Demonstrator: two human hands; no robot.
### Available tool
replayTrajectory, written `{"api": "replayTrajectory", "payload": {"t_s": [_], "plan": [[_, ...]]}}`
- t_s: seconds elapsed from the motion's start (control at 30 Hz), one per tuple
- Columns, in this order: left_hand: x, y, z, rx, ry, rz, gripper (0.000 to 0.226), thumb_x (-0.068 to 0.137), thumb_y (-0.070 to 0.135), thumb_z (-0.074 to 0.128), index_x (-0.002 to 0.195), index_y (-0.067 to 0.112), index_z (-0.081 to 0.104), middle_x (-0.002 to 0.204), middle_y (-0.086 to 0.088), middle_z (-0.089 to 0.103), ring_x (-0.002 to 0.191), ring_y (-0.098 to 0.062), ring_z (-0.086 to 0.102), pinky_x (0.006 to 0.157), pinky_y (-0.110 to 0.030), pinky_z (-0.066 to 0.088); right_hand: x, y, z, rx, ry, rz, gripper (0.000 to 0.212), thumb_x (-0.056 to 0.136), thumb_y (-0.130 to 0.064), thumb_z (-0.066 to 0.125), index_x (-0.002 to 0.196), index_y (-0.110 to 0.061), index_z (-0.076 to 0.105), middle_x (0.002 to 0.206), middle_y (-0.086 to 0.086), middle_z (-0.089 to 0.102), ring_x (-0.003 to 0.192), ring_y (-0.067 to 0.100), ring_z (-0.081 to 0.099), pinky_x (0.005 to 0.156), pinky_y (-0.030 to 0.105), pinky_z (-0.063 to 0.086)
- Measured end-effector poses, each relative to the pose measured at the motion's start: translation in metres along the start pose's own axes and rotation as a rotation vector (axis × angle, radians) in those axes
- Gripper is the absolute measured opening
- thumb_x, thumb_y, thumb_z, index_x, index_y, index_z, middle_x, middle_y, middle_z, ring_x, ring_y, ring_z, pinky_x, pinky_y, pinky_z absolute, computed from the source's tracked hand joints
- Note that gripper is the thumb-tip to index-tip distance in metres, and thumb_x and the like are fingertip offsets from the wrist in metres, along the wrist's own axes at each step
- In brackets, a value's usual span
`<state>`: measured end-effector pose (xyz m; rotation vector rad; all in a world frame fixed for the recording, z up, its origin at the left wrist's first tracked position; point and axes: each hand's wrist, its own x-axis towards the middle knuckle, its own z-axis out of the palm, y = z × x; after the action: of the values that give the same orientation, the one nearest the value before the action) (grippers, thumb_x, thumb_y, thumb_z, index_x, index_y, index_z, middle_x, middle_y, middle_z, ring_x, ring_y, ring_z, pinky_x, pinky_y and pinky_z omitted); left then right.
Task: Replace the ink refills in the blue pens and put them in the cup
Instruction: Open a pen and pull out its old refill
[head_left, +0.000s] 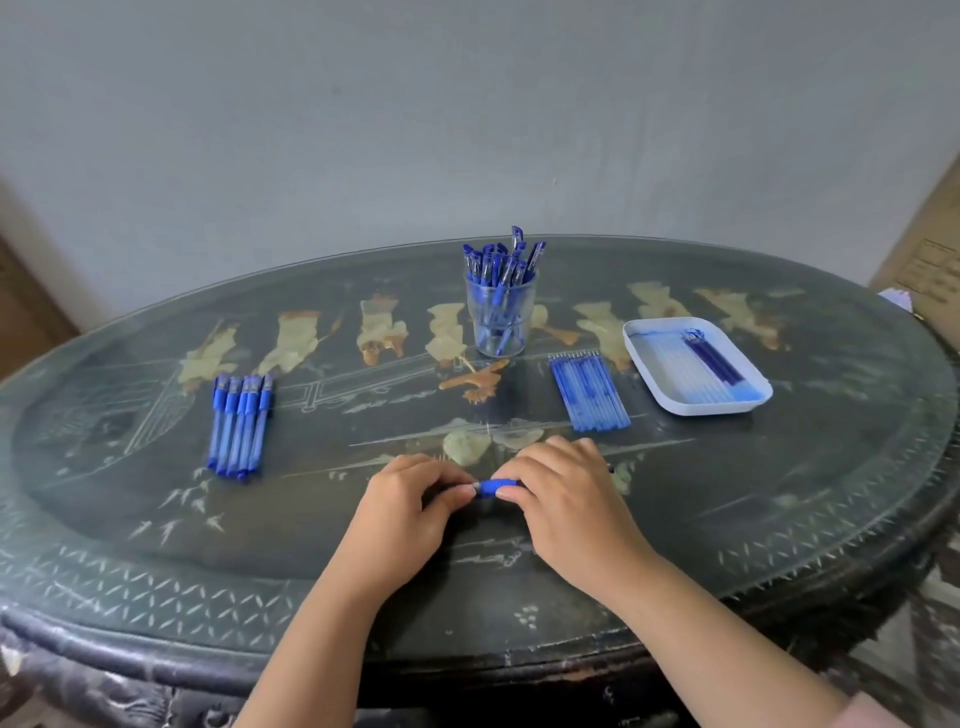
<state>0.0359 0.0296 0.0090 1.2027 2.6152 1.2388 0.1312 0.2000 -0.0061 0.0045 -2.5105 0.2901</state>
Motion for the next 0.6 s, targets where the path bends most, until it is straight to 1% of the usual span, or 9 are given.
{"api": "replayTrajectory", "payload": {"t_s": [0.07, 0.17, 0.27, 0.33, 0.4, 0.47, 0.53, 0.6], "plan": [[0.000, 0.001, -0.001, -0.006, -0.016, -0.013, 0.009, 0.088, 0.017, 0.070, 0.090, 0.024, 0.075, 0.085, 0.015, 0.067, 0.093, 0.002, 0.054, 0.076, -0.003, 0.035, -0.001, -0.001, 0.000, 0.001, 0.024, -0.023, 0.022, 0.094, -0.029, 0.048, 0.090, -0.025, 0.070, 0.085, -0.013, 0.062, 0.079, 0.012, 0.051, 0.073, 0.024, 0.026], [-0.002, 0.001, -0.005, -0.005, -0.049, -0.045, 0.009, 0.089, 0.019, 0.069, 0.088, 0.027, 0.073, 0.084, 0.014, 0.068, 0.089, 0.001, 0.056, 0.074, -0.003, 0.035, -0.002, -0.001, -0.001, -0.003, 0.050, -0.050, 0.024, 0.095, -0.028, 0.048, 0.091, -0.023, 0.071, 0.085, -0.012, 0.063, 0.079, 0.013, 0.053, 0.073, 0.030, 0.037], [-0.001, -0.007, -0.015, -0.083, -0.018, -0.126, 0.018, 0.092, 0.018, 0.066, 0.081, 0.033, 0.068, 0.078, 0.015, 0.070, 0.082, 0.006, 0.060, 0.071, -0.002, 0.038, -0.002, 0.006, -0.003, 0.057, 0.144, 0.054, 0.020, 0.091, -0.023, 0.053, 0.088, -0.021, 0.073, 0.083, -0.010, 0.064, 0.078, 0.015, 0.058, 0.074, 0.033, 0.039], [-0.001, -0.008, -0.017, -0.126, 0.014, -0.167, 0.015, 0.091, 0.018, 0.066, 0.085, 0.031, 0.071, 0.078, 0.017, 0.070, 0.083, 0.008, 0.060, 0.070, -0.001, 0.038, -0.001, 0.009, -0.002, 0.076, 0.168, 0.067, 0.019, 0.090, -0.023, 0.055, 0.087, -0.019, 0.073, 0.082, -0.009, 0.065, 0.077, 0.016, 0.059, 0.074, 0.034, 0.038], [-0.002, -0.005, -0.014, -0.093, 0.070, -0.145, 0.012, 0.090, 0.016, 0.068, 0.089, 0.026, 0.073, 0.085, 0.020, 0.068, 0.089, 0.005, 0.059, 0.075, 0.000, 0.036, -0.001, 0.007, 0.000, 0.048, 0.143, 0.053, 0.021, 0.091, -0.026, 0.051, 0.089, -0.020, 0.071, 0.084, -0.009, 0.064, 0.078, 0.016, 0.058, 0.073, 0.035, 0.040], [-0.002, -0.005, -0.010, -0.047, 0.146, -0.083, 0.014, 0.086, 0.011, 0.072, 0.090, 0.024, 0.074, 0.090, 0.021, 0.066, 0.093, 0.002, 0.059, 0.081, -0.001, 0.036, -0.001, 0.007, -0.001, 0.051, 0.135, 0.097, 0.022, 0.091, -0.029, 0.049, 0.091, -0.020, 0.069, 0.087, -0.009, 0.064, 0.079, 0.016, 0.058, 0.072, 0.036, 0.043], [-0.001, -0.007, -0.006, 0.012, 0.167, -0.044, 0.016, 0.082, 0.008, 0.075, 0.090, 0.021, 0.074, 0.092, 0.021, 0.064, 0.092, -0.001, 0.058, 0.083, -0.001, 0.036, -0.001, 0.008, -0.002, 0.046, 0.143, 0.117, 0.021, 0.091, -0.029, 0.049, 0.093, -0.021, 0.068, 0.090, -0.009, 0.063, 0.081, 0.016, 0.058, 0.072, 0.037, 0.045], [0.000, -0.008, -0.003, 0.054, 0.160, -0.033, 0.016, 0.080, 0.007, 0.077, 0.089, 0.020, 0.074, 0.092, 0.019, 0.061, 0.091, -0.004, 0.056, 0.083, 0.000, 0.034, 0.000, 0.008, -0.002, 0.031, 0.137, 0.115, 0.017, 0.090, -0.027, 0.053, 0.093, -0.021, 0.068, 0.090, -0.009, 0.064, 0.081, 0.017, 0.058, 0.073, 0.037, 0.045]]}}
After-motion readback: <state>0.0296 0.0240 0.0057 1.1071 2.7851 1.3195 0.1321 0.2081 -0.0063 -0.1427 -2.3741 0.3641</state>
